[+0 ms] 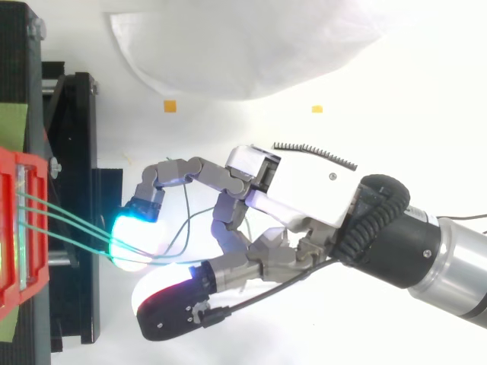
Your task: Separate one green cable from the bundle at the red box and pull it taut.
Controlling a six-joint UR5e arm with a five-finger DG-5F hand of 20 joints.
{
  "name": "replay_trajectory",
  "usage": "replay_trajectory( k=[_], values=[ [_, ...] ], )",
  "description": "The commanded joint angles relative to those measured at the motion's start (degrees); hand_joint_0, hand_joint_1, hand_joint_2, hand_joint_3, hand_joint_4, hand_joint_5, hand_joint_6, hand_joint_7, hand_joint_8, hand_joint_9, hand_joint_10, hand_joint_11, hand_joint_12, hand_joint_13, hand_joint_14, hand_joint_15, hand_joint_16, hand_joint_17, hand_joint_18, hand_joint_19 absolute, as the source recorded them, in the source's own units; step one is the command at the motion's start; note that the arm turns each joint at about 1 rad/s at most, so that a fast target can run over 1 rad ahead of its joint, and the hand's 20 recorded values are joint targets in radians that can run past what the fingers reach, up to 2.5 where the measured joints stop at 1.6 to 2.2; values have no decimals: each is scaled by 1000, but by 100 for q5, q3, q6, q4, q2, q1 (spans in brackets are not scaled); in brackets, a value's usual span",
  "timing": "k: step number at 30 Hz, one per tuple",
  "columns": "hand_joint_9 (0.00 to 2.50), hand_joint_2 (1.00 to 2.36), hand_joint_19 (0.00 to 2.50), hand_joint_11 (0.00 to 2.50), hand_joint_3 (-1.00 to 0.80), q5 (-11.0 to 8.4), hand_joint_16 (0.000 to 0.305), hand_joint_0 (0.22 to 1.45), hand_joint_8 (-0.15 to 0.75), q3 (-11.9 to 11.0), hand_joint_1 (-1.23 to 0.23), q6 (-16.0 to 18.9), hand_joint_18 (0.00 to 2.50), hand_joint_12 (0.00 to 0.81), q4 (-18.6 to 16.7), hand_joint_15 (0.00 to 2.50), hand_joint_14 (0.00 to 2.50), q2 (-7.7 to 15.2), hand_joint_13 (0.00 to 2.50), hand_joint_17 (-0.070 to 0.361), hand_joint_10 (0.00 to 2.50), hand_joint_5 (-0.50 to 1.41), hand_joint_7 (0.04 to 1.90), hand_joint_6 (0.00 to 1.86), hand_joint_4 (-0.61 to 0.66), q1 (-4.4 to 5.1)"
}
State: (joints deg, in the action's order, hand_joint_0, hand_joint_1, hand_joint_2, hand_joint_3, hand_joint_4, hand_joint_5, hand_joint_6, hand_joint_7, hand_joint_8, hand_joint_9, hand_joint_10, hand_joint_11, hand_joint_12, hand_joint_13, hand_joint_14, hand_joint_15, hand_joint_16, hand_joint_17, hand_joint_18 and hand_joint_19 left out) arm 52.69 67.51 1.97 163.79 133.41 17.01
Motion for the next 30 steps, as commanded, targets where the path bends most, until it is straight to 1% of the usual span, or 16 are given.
replay_trajectory(
  k=[1,4,6,8,10,12,14,17,22,28,29,30],
  values=[
    [1804,1000,1088,1883,-500,-4,69,472,312,-1,-777,58,1471,397,56,1373,1197,1,1541,154,877,27,1150,627,122,4],
    [1807,1000,1096,1880,-500,-4,68,481,298,-1,-762,58,1472,393,65,1380,1200,1,1538,153,862,23,1215,604,144,13],
    [1794,1000,1111,1880,-500,-4,66,503,293,8,-786,58,1452,382,83,1383,1196,-8,1525,148,871,16,1205,614,158,4],
    [1777,1000,1116,1894,-500,-4,63,532,285,8,-841,58,1429,370,92,1417,1161,1,1512,142,880,6,1221,612,174,13],
    [1771,1000,1130,1905,-500,-4,62,541,292,8,-870,58,1419,370,118,1433,1152,1,1508,139,884,2,1232,623,163,13],
    [1760,1000,1124,1887,-500,-4,61,553,286,8,-891,58,1409,367,118,1433,1144,1,1504,137,908,-8,1176,662,157,13],
    [1758,1000,1132,1863,-500,-4,60,560,287,8,-901,76,1405,362,118,1431,1144,1,1505,135,930,-17,1080,715,137,13],
    [1778,1000,1124,1888,-500,-4,60,558,285,8,-889,76,1422,364,118,1427,1157,1,1526,135,926,-14,994,755,117,22],
    [1803,1000,1127,1894,-500,-4,60,564,279,8,-866,76,1456,363,118,1430,1165,1,1545,134,905,-10,973,778,100,22],
    [1875,1000,1118,1923,-500,-4,60,568,285,8,-867,67,1484,361,118,1452,1169,-8,1565,134,894,-18,1054,857,90,31],
    [1894,1000,1116,1937,-500,-4,60,557,285,8,-852,76,1502,372,118,1449,1176,1,1579,136,881,-15,1053,860,84,40],
    [1910,1000,1109,1925,-500,-4,61,551,285,8,-836,76,1515,365,118,1427,1186,1,1584,138,875,-14,1054,862,79,48]
  ],
)
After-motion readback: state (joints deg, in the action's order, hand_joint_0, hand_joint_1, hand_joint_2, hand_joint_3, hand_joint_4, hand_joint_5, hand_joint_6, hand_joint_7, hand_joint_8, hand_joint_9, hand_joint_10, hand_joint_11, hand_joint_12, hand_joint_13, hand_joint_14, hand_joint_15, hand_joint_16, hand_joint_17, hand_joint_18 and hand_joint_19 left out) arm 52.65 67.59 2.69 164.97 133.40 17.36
